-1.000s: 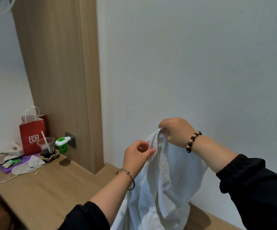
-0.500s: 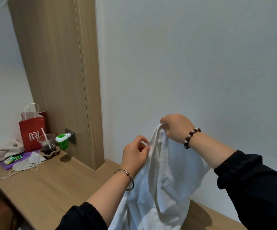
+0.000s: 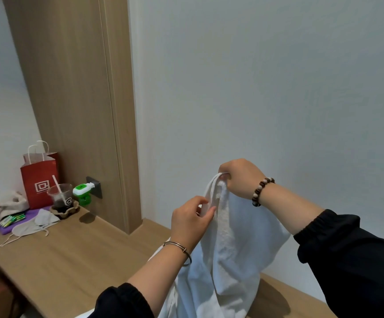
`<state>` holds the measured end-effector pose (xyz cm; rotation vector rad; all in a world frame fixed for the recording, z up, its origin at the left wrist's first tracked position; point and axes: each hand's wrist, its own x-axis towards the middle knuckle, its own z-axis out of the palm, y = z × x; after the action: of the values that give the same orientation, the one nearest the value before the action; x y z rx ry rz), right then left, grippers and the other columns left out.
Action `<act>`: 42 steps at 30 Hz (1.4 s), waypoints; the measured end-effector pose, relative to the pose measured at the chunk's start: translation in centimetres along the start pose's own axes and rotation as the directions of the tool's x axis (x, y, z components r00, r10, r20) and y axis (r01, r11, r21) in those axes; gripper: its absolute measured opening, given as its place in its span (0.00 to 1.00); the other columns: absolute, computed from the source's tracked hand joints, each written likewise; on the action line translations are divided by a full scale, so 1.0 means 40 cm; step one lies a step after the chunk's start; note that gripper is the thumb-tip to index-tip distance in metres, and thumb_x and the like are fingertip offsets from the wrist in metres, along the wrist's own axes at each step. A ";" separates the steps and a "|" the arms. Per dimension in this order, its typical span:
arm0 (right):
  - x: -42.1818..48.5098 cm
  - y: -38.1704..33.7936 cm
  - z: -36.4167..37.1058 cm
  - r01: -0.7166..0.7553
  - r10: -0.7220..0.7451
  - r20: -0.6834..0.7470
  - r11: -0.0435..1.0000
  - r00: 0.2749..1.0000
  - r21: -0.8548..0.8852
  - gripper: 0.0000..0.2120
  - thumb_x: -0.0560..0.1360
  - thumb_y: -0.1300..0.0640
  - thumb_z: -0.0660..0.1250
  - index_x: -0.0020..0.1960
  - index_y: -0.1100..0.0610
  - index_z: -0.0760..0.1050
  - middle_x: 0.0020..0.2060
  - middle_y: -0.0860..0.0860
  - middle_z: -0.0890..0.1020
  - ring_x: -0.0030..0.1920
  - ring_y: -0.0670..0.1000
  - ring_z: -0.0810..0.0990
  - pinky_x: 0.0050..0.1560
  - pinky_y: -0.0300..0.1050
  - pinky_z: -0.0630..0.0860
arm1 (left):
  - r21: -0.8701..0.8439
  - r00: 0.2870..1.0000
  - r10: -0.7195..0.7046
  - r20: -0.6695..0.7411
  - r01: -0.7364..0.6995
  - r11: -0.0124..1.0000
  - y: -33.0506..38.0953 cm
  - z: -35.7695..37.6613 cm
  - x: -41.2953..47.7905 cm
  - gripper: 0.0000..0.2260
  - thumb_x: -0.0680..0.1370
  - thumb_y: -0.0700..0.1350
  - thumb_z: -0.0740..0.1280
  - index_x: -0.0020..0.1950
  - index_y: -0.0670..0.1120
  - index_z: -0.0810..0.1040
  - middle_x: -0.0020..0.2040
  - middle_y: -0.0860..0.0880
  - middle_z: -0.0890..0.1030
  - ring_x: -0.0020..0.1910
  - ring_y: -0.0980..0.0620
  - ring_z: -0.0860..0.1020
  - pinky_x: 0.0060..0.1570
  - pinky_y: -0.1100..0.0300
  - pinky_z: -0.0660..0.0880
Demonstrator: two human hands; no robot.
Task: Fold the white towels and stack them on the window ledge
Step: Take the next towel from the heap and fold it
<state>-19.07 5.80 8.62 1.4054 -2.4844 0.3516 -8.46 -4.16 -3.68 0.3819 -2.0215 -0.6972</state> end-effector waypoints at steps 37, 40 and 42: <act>-0.023 -0.030 0.031 0.042 -0.026 0.260 0.998 0.965 -0.056 0.07 0.75 0.57 0.64 0.38 0.56 0.73 0.30 0.49 0.72 0.37 0.54 0.74 0.29 0.40 0.64 | -0.048 0.900 -0.179 0.398 0.215 0.975 -0.008 -0.036 0.052 0.19 0.69 0.51 0.75 0.28 0.49 0.66 0.25 0.54 0.66 0.26 0.57 0.64 0.29 0.63 0.60; -0.022 -0.047 0.035 0.057 -0.029 0.206 0.990 0.978 -0.128 0.09 0.77 0.55 0.62 0.39 0.56 0.72 0.34 0.52 0.75 0.39 0.56 0.76 0.32 0.43 0.65 | 0.154 0.904 -0.194 0.382 0.144 0.977 -0.018 -0.047 0.058 0.21 0.71 0.55 0.72 0.29 0.48 0.63 0.26 0.52 0.68 0.31 0.52 0.67 0.32 0.57 0.60; -0.021 -0.061 0.040 0.065 -0.032 0.175 0.980 0.984 -0.186 0.10 0.78 0.55 0.60 0.38 0.56 0.70 0.36 0.53 0.76 0.40 0.57 0.76 0.35 0.43 0.66 | 0.260 0.919 -0.201 0.339 0.114 0.959 -0.018 -0.047 0.056 0.22 0.72 0.57 0.70 0.31 0.48 0.62 0.29 0.51 0.70 0.35 0.48 0.70 0.33 0.55 0.60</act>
<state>-16.74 4.73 7.02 1.4689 -2.5318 -0.0199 -8.00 -6.49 -1.85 0.5978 -2.4583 -0.6641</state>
